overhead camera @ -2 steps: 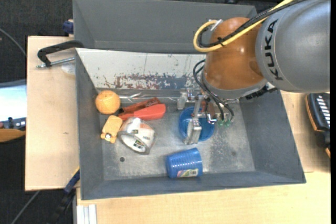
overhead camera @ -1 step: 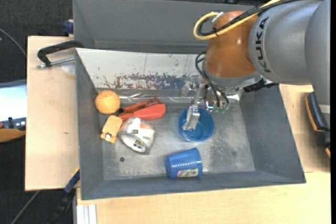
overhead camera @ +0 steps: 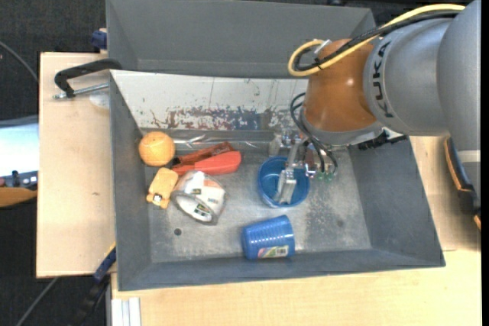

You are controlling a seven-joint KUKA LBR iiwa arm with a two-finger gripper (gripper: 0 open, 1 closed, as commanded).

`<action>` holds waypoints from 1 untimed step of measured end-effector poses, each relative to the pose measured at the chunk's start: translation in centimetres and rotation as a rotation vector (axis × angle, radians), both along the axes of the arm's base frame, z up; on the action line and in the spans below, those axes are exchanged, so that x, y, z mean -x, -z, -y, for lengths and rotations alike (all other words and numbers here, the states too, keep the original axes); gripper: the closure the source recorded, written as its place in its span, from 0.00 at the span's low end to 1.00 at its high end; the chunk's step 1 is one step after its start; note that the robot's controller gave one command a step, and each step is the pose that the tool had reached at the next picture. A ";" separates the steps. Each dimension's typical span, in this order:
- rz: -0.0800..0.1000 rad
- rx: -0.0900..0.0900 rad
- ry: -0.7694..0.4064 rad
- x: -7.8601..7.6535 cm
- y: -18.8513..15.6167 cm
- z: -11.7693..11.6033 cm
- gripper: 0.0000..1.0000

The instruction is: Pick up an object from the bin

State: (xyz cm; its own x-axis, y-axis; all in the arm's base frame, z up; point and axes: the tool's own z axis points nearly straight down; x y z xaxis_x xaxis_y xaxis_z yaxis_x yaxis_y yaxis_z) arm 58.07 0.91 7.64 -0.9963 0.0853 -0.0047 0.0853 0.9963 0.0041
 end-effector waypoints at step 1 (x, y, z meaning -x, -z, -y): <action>0.013 -0.002 0.063 -0.6 0.5 1.3 1.00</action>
Offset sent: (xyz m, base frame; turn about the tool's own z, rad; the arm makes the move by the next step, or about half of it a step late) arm 0.0000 0.0000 0.0000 0.0000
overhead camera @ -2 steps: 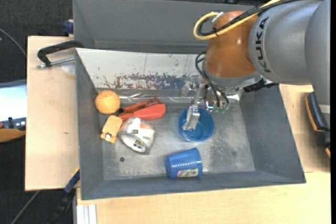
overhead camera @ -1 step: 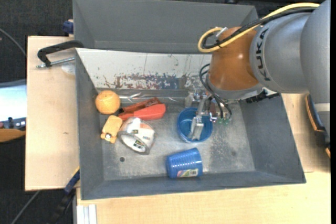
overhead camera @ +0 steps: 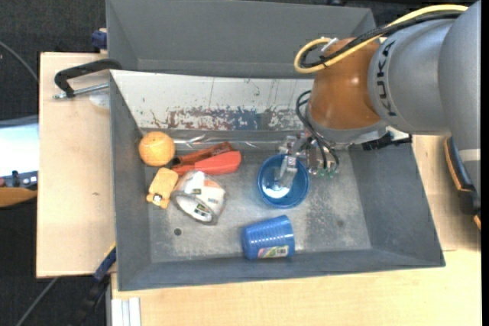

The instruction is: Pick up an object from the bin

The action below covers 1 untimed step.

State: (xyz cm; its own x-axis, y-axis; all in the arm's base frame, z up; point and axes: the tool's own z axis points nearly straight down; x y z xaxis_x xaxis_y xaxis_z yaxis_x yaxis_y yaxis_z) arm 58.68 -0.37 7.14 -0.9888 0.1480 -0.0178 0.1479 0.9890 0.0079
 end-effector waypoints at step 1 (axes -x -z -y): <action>0.000 0.000 0.000 0.0 0.0 0.0 1.00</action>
Offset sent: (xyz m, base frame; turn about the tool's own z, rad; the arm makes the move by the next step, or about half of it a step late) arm -0.0002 0.0000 0.0273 0.0000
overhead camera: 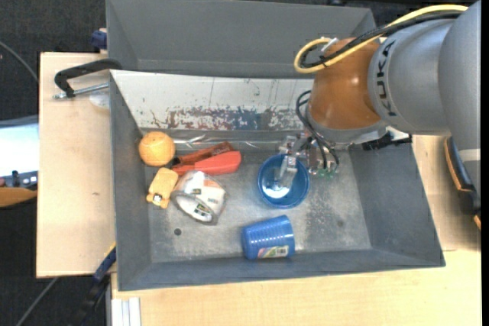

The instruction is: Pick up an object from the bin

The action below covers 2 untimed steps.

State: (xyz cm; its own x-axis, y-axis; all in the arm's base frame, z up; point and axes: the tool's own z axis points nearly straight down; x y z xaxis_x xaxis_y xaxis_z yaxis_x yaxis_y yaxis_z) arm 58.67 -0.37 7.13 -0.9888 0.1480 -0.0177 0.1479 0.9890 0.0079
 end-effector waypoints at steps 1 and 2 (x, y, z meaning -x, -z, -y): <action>0.000 0.000 0.000 0.0 -0.2 0.0 1.00; -0.007 -0.001 0.000 0.3 -1.9 0.0 1.00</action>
Offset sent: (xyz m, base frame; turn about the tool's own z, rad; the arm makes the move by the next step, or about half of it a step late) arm 0.0000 0.0001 0.1096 0.0000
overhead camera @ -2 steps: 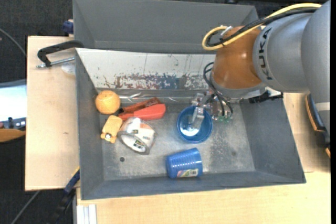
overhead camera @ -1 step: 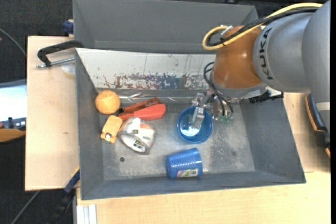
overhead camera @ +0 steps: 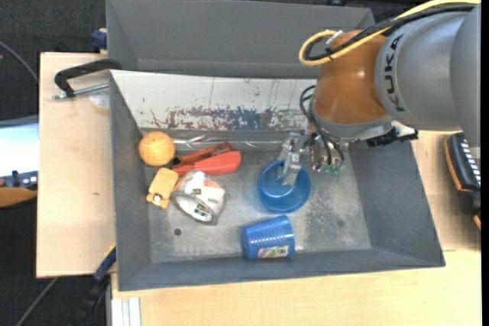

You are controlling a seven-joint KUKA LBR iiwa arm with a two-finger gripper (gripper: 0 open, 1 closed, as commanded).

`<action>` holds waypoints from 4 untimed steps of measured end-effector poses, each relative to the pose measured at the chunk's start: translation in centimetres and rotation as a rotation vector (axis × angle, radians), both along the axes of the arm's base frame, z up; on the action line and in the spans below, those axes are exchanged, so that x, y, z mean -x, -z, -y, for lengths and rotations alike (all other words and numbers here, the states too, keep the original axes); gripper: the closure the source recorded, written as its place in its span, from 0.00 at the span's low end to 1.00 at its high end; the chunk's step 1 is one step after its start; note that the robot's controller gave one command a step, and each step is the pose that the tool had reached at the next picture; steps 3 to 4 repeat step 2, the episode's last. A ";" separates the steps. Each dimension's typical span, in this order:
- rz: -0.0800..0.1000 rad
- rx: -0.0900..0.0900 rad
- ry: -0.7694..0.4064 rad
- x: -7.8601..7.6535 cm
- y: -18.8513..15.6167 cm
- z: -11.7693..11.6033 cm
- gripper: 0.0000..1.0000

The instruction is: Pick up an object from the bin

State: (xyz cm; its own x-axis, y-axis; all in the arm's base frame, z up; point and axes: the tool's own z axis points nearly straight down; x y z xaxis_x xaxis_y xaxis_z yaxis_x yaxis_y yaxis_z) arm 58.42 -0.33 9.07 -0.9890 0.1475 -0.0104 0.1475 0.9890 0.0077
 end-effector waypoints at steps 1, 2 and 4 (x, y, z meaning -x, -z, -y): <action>0.010 0.000 0.000 -0.2 -2.1 0.0 1.00; 0.014 0.000 0.000 -0.4 -3.6 0.0 1.00; 0.014 0.000 0.000 -0.4 -3.6 0.0 1.00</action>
Offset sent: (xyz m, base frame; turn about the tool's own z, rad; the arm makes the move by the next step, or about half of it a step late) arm 0.0001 0.0000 0.0168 0.0000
